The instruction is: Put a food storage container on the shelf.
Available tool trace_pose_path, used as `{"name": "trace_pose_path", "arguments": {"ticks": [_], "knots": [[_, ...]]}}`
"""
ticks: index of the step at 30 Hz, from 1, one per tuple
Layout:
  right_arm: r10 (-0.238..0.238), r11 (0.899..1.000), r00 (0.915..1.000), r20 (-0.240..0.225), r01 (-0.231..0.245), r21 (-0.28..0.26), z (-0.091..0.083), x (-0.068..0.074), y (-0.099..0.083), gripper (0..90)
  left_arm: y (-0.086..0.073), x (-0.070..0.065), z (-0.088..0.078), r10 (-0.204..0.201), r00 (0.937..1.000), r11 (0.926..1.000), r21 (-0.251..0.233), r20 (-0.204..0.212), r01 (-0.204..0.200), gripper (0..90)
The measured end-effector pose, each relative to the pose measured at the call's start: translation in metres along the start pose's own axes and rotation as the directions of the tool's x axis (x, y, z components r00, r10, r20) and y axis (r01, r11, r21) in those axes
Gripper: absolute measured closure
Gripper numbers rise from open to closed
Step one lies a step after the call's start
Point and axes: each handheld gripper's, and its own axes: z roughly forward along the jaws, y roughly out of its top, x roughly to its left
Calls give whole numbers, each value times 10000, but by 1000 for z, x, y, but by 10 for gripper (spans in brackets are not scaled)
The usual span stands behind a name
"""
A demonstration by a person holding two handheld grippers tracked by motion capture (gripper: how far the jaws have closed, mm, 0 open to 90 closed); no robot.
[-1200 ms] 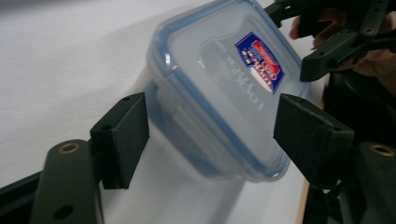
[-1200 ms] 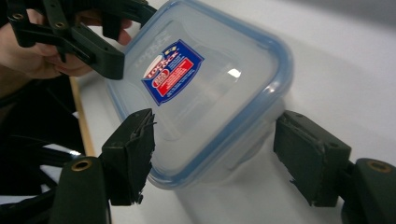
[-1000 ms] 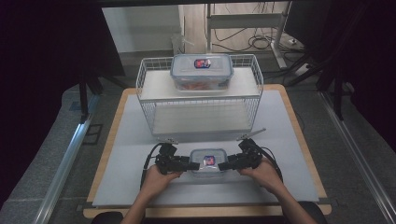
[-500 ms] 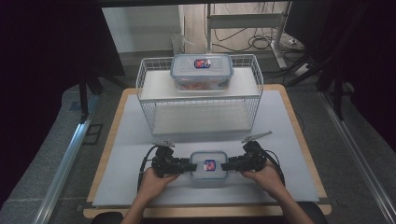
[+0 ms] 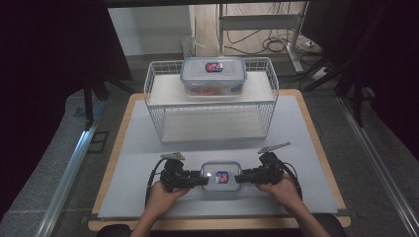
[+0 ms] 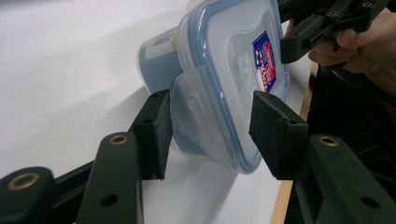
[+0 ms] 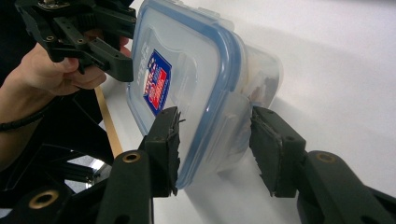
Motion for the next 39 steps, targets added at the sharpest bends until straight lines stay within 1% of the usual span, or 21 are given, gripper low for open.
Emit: {"name": "trace_pose_path", "arguments": {"ticks": [5, 12, 15, 19, 21, 24, 28, 32, 36, 39], "knots": [[49, 10000, 10000, -2, -49, -41, -1, 1, -1, 542, 0, 0, -1, -186, 9998, 9998, -57, 71, 186, 515], [49, 9999, 9999, -95, -50, -108, -3, 2, -4, 558, -2, -1, -3, -212, 9997, 9997, -105, 159, 213, 538], [96, 9999, 9997, -232, -98, -101, -3, 0, -4, 557, -3, 2, -3, -266, 9991, 9995, -166, 319, 272, 553], [199, 9995, 9993, -313, -207, -251, -2, -1, -6, 556, -3, 1, -3, -265, 9993, 9995, -150, 256, 268, 552], [202, 9995, 9994, -289, -209, -242, -2, -1, -6, 554, -3, 1, -3, -320, 9991, 9993, -206, 292, 326, 552], [213, 9995, 9996, -189, -217, -216, -2, 0, -6, 555, -3, 0, -4, -298, 9993, 9994, -160, 218, 302, 552], [291, 9994, 9995, -154, -294, -201, -2, 2, -5, 554, -2, 0, -4, -477, 9985, 9986, -205, 271, 483, 560], [334, 9988, 9994, 22, -333, -345, -4, 2, -5, 548, 1, -3, -3, -451, 9989, 9987, -214, 158, 455, 565], [414, 9979, 9991, -2, -414, -498, -7, 1, -3, 549, 5, -4, -3, -488, 9986, 9984, -262, 189, 493, 566], [447, 9971, 9990, -46, -449, -610, -9, 2, -1, 550, 10, -7, -7, -456, 9989, 9983, -353, 133, 461, 567]]}}
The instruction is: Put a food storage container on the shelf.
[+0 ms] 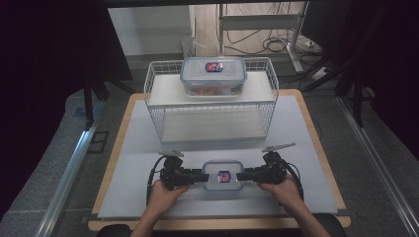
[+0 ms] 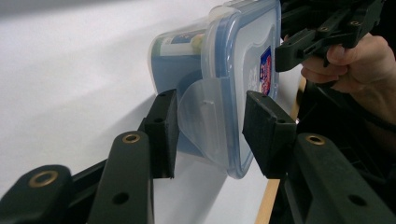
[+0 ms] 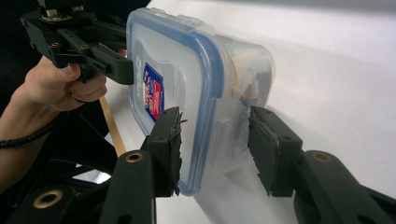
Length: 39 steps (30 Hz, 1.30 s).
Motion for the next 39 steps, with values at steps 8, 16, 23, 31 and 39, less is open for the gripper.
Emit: {"name": "trace_pose_path", "arguments": {"ticks": [8, 16, 23, 31, 39], "knots": [[-443, 9978, 9990, -23, 442, -498, -11, 16, 23, 553, 22, -11, -20, 425, 9990, 9979, -491, -103, -429, 568], [-1193, 9868, 9927, 156, 1203, -1088, -30, 39, 62, 554, 64, -29, -49, 1080, 9929, 9890, -960, -493, -1123, 564], [-1848, 9694, 9820, 395, 1887, -1569, -46, 61, 99, 584, 99, -40, -67, 1410, 9863, 9805, -1256, -862, -1511, 527], [-1928, 9604, 9806, 349, 1958, -1981, -58, 69, 123, 583, 125, -45, -81, 1465, 9853, 9753, -1538, -882, -1588, 538], [-1991, 9531, 9795, 303, 2007, -2263, -67, 73, 157, 579, 159, -50, -96, 1467, 9830, 9727, -1648, -1105, -1637, 539]]}}
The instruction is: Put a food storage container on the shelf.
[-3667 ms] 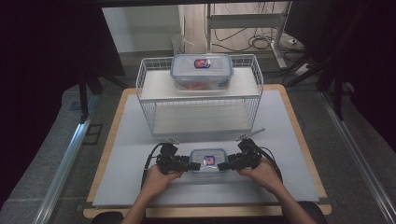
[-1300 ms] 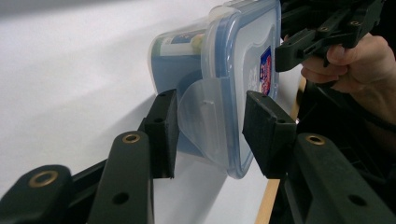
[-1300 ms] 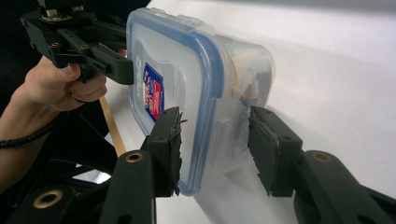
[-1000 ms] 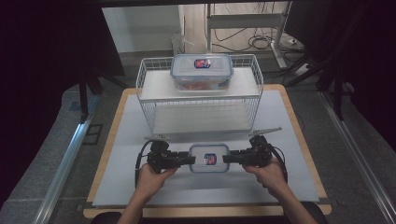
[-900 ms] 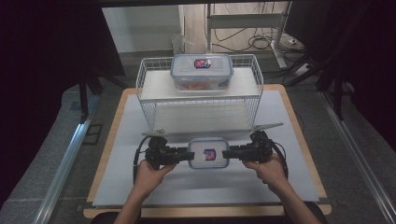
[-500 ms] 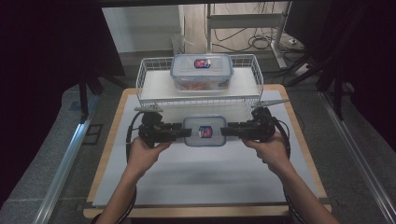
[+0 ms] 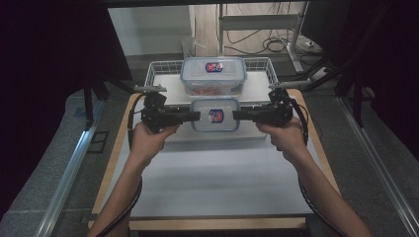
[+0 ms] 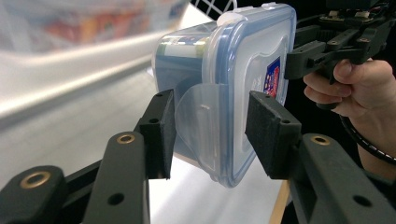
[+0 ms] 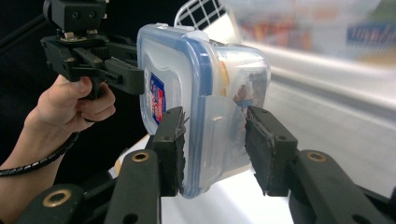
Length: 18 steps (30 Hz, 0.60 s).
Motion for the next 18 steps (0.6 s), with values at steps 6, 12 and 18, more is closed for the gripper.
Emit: {"name": "trace_pose_path", "arguments": {"ticks": [6, 12, 18], "knots": [[-44, 9995, 10000, 38, 45, -298, -1, -4, 30, 576, 29, 2, -5, 21, 9998, 9999, -146, -183, -24, 540], [-22, 9981, 10000, 23, 23, -623, -3, -10, 58, 574, 60, 5, -8, 127, 9993, 9996, -259, -354, -136, 539], [105, 9956, 9999, 41, -100, -927, -3, -18, 80, 571, 85, 12, -6, 83, 9989, 9994, -341, -456, -98, 539]]}}
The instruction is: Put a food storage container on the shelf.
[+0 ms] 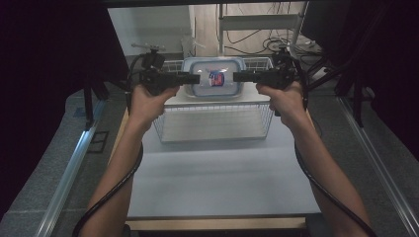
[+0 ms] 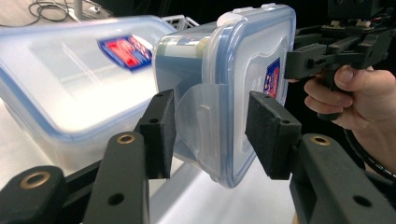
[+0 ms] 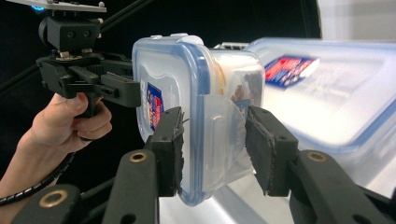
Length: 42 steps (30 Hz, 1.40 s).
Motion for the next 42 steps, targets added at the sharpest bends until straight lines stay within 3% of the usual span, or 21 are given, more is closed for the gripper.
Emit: {"name": "trace_pose_path", "arguments": {"ticks": [10, 18, 26, 42], "knots": [[329, 9992, 9994, -45, -330, -235, 11, -18, 25, 570, 26, 18, 6, -340, 9993, 9994, -77, -154, 339, 533], [750, 9972, 9972, 50, -750, -28, 22, -35, 30, 569, 29, 35, 18, -899, 9958, 9960, 1, -184, 899, 528], [1094, 9940, 9940, -79, -1095, -72, 28, -45, 32, 566, 32, 42, 21, -1237, 9921, 9923, -43, -194, 1236, 526], [845, 9964, 9949, 546, -844, -41, 33, -46, 36, 507, 35, 44, 26, -1097, 9919, 9940, -52, -633, 1096, 479]]}}
